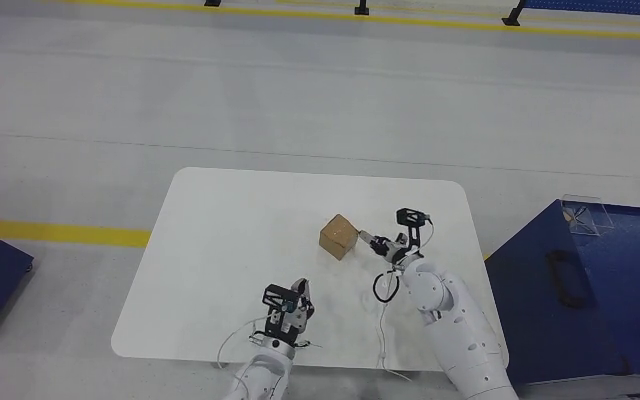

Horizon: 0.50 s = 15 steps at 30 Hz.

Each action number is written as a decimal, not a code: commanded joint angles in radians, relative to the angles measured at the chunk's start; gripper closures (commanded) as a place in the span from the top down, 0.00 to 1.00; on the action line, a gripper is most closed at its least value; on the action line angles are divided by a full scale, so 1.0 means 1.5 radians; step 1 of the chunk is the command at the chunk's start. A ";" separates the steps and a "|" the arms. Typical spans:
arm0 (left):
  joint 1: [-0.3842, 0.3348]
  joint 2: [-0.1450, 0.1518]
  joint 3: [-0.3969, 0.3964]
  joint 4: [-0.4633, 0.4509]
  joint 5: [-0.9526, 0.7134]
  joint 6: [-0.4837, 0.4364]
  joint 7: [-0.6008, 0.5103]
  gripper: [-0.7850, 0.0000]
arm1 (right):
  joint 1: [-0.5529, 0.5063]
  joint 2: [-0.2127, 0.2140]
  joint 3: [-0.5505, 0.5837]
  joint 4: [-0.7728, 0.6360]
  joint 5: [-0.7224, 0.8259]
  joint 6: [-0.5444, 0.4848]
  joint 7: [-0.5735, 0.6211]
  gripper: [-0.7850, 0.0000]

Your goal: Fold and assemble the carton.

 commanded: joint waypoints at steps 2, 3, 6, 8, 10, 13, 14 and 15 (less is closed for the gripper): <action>0.003 -0.009 0.010 -0.005 -0.092 -0.045 0.024 1.00 | 0.026 -0.001 -0.009 0.036 -0.038 0.033 -0.040 1.00; 0.003 -0.012 0.014 -0.002 -0.113 -0.059 0.028 1.00 | 0.035 -0.003 -0.016 0.049 -0.049 0.034 -0.053 1.00; -0.008 -0.019 0.027 0.017 -0.138 -0.073 0.023 1.00 | 0.081 -0.006 -0.034 0.109 -0.088 0.015 -0.104 1.00; -0.014 -0.024 0.038 0.026 -0.149 -0.080 0.028 1.00 | 0.109 -0.009 -0.052 0.154 -0.117 -0.018 -0.168 1.00; -0.020 -0.027 0.046 0.035 -0.147 -0.079 0.033 1.00 | 0.142 -0.016 -0.072 0.209 -0.140 -0.007 -0.220 1.00; -0.023 -0.031 0.055 0.039 -0.143 -0.074 0.037 1.00 | 0.193 -0.032 -0.110 0.293 -0.172 0.024 -0.279 1.00; -0.023 -0.032 0.056 0.037 -0.142 -0.072 0.038 1.00 | 0.210 -0.038 -0.125 0.321 -0.183 0.038 -0.288 1.00; -0.022 -0.033 0.056 0.035 -0.141 -0.071 0.038 1.00 | 0.226 -0.046 -0.139 0.347 -0.190 0.049 -0.294 1.00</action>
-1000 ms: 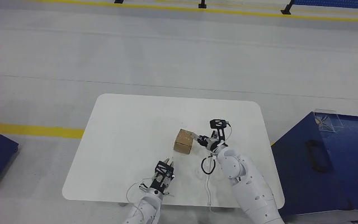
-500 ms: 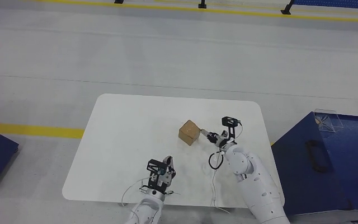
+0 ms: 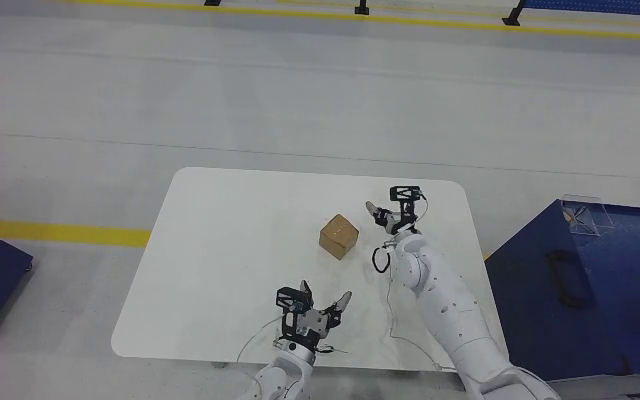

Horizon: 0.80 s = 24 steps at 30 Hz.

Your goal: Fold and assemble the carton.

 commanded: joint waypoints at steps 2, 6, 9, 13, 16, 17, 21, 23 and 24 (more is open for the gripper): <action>0.004 -0.001 0.000 -0.009 0.004 0.004 -0.002 1.00 | 0.046 -0.023 -0.042 0.083 -0.013 0.022 -0.012 1.00; 0.012 -0.001 -0.005 -0.021 0.006 0.003 -0.005 1.00 | 0.085 -0.050 -0.084 0.152 -0.017 0.001 0.018 1.00; 0.016 0.000 -0.010 -0.027 0.009 0.006 -0.007 1.00 | 0.102 -0.066 -0.106 0.190 -0.021 -0.017 0.035 1.00; 0.020 -0.001 -0.014 -0.031 0.009 0.007 -0.006 1.00 | 0.118 -0.078 -0.116 0.222 -0.010 -0.072 0.042 1.00; 0.022 -0.002 -0.016 -0.032 0.009 0.006 -0.006 1.00 | 0.123 -0.081 -0.117 0.234 0.000 -0.128 0.048 1.00; 0.022 -0.002 -0.017 -0.032 0.008 0.005 -0.006 1.00 | 0.122 -0.082 -0.119 0.234 0.000 -0.146 0.053 1.00; 0.021 -0.002 -0.031 -0.033 -0.003 0.002 -0.004 1.00 | 0.115 -0.088 -0.131 0.227 -0.009 -0.180 0.066 1.00; 0.022 -0.002 -0.039 -0.038 -0.007 0.005 0.001 1.00 | 0.108 -0.091 -0.139 0.220 -0.016 -0.185 0.068 1.00; 0.024 -0.002 -0.043 -0.041 -0.010 0.008 0.004 1.00 | 0.104 -0.094 -0.142 0.214 -0.015 -0.193 0.071 1.00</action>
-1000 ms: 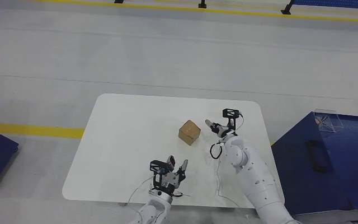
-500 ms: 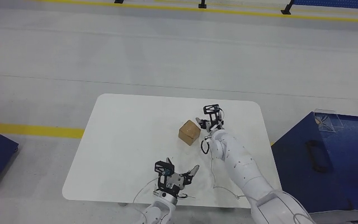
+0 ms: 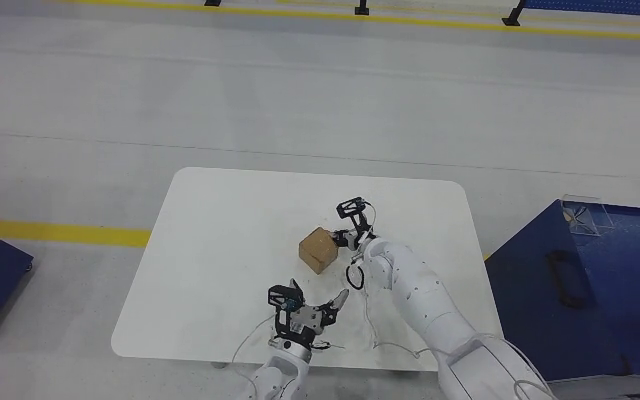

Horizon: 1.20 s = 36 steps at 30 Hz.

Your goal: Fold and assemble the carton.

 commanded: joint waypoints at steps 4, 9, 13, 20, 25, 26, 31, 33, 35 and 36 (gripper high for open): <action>0.012 0.001 -0.028 -0.019 -0.016 0.024 0.017 1.00 | -0.020 -0.010 -0.016 -0.025 -0.002 -0.024 0.011 1.00; 0.033 0.004 -0.062 -0.046 -0.023 0.061 0.039 1.00 | -0.039 -0.017 -0.029 -0.047 -0.008 -0.044 0.018 1.00; 0.061 0.007 -0.096 -0.085 -0.029 0.106 0.043 1.00 | -0.056 -0.019 -0.041 -0.068 -0.023 -0.051 0.030 1.00; 0.090 0.008 -0.125 -0.131 -0.049 0.145 0.005 1.00 | -0.086 -0.012 -0.041 -0.114 -0.034 -0.070 0.060 1.00; 0.084 0.012 -0.145 -0.129 -0.030 0.149 -0.030 1.00 | -0.104 0.002 -0.014 -0.159 -0.010 -0.085 0.097 1.00; 0.085 0.011 -0.150 -0.132 -0.035 0.156 -0.030 1.00 | -0.104 0.004 -0.007 -0.164 -0.002 -0.084 0.113 1.00; 0.093 0.007 -0.154 -0.144 -0.080 0.152 -0.018 1.00 | -0.127 0.015 0.002 -0.209 -0.002 -0.105 0.175 1.00; 0.094 0.005 -0.155 -0.143 -0.088 0.160 -0.020 1.00 | -0.144 0.022 0.005 -0.236 -0.010 -0.122 0.198 1.00; 0.096 0.004 -0.158 -0.151 -0.109 0.160 -0.024 1.00 | -0.164 0.029 0.010 -0.272 -0.020 -0.132 0.220 1.00; 0.096 0.004 -0.158 -0.151 -0.109 0.160 -0.024 1.00 | -0.176 0.033 0.011 -0.293 -0.027 -0.139 0.236 1.00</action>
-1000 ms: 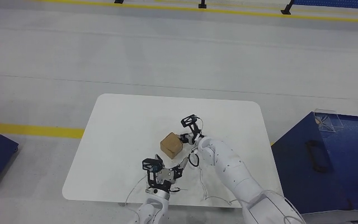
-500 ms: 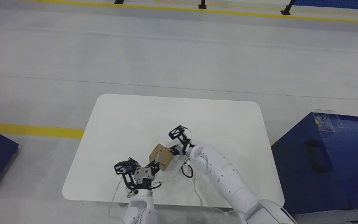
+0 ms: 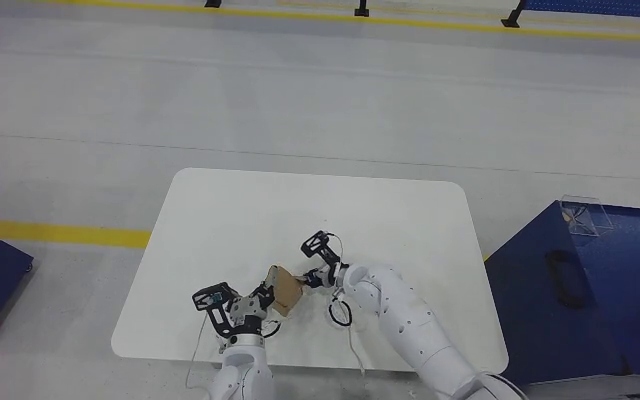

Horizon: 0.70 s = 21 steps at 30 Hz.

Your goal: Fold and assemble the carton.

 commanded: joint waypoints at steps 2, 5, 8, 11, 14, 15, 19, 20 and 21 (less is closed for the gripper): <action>0.000 0.000 0.000 -0.001 -0.001 0.000 0.000 1.00 | -0.035 0.012 0.006 -0.067 -0.023 -0.008 0.045 1.00; 0.000 0.000 0.000 -0.001 -0.001 0.000 0.000 1.00 | -0.074 0.024 0.011 -0.143 -0.049 -0.012 0.093 1.00; 0.000 0.000 0.000 -0.001 -0.001 0.000 0.000 1.00 | -0.114 0.036 0.022 -0.224 -0.072 -0.023 0.133 1.00; 0.000 0.000 0.000 -0.001 -0.001 0.000 0.000 1.00 | -0.146 0.046 0.048 -0.292 -0.073 -0.003 0.148 1.00; 0.012 0.003 0.009 -0.013 0.056 -0.010 0.008 1.00 | -0.156 0.050 0.082 -0.317 -0.047 0.057 0.147 1.00; 0.026 0.005 0.017 -0.024 0.104 -0.001 0.025 1.00 | -0.154 0.050 0.090 -0.318 -0.038 0.078 0.143 1.00; 0.091 0.009 0.054 -0.066 0.253 0.081 0.046 1.00 | -0.141 0.044 0.101 -0.304 -0.013 0.173 0.104 1.00; 0.103 0.009 0.064 -0.070 0.297 0.122 0.047 1.00 | -0.136 0.042 0.101 -0.296 -0.004 0.191 0.094 1.00; 0.114 0.007 0.082 -0.074 0.327 0.148 0.047 1.00 | -0.130 0.040 0.101 -0.287 0.002 0.211 0.084 1.00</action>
